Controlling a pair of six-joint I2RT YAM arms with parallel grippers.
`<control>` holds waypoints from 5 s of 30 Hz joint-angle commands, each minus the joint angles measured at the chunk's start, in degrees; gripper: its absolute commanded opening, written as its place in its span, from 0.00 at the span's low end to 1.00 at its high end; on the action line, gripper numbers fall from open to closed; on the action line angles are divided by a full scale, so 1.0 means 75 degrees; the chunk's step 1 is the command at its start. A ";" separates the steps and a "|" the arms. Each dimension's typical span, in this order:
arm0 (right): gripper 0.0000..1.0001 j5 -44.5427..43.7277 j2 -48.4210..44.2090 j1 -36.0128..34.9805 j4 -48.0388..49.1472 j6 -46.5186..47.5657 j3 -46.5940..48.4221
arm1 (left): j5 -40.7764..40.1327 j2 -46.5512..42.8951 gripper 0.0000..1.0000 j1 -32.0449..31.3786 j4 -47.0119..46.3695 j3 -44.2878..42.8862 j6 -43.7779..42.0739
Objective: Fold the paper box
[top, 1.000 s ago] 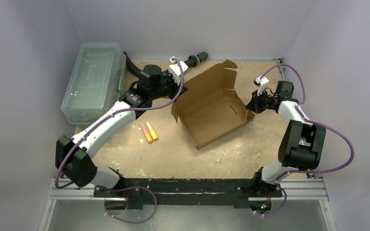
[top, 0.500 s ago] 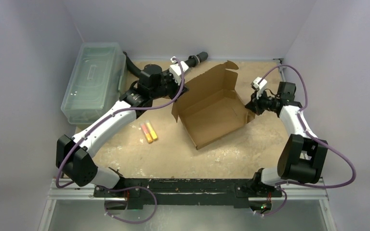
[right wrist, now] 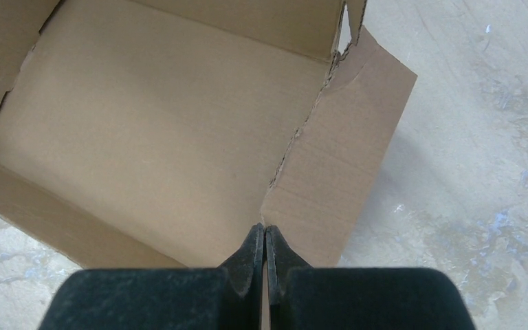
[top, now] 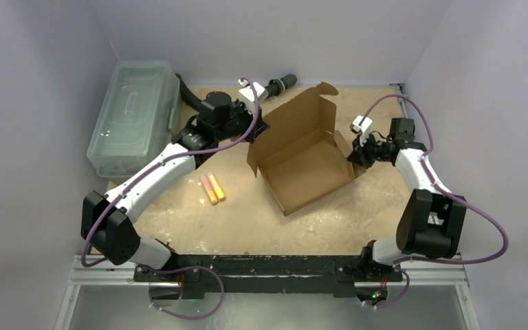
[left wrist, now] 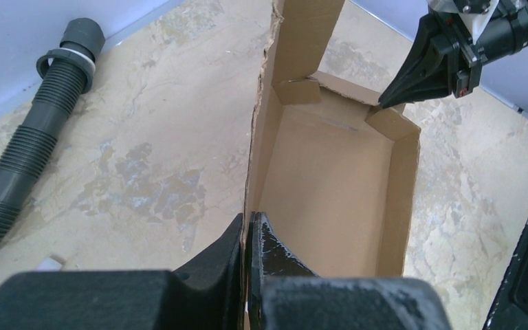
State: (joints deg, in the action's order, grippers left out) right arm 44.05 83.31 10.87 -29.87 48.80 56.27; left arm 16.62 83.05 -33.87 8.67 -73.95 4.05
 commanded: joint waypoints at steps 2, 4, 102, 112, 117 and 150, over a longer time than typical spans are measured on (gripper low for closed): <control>0.00 -0.0131 0.0070 -0.0274 -0.0445 0.0286 0.0258 | 0.0028 -0.0248 0.00 0.0062 -0.1411 0.0133 0.0622; 0.00 -0.0175 0.0003 -0.0414 -0.0448 0.0369 0.0213 | 0.0077 -0.0213 0.00 0.0052 -0.1365 0.0122 0.0581; 0.00 -0.1470 0.0049 -0.1215 0.0909 -0.0205 -0.0088 | 0.0892 -0.0311 0.00 0.0016 -0.1759 0.0609 0.0780; 0.00 -0.1747 0.0498 -0.1227 0.0895 -0.0487 -0.0137 | 0.0285 -0.0806 0.00 0.0032 -0.2927 0.1686 0.1590; 0.00 -0.1632 0.0256 -0.1332 0.1134 -0.0319 -0.0324 | 0.0538 -0.0715 0.00 0.0029 -0.3027 0.1839 0.1647; 0.00 -0.2314 -0.0773 -0.2307 0.1747 -0.0050 -0.0642 | 0.2758 0.0039 0.00 0.0088 -0.1697 0.0190 0.1117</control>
State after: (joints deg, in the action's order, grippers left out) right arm 30.92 77.93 -3.11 -19.70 51.29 52.56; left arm 33.65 82.15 -33.45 -0.38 -68.53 11.44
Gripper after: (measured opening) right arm 0.008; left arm 0.009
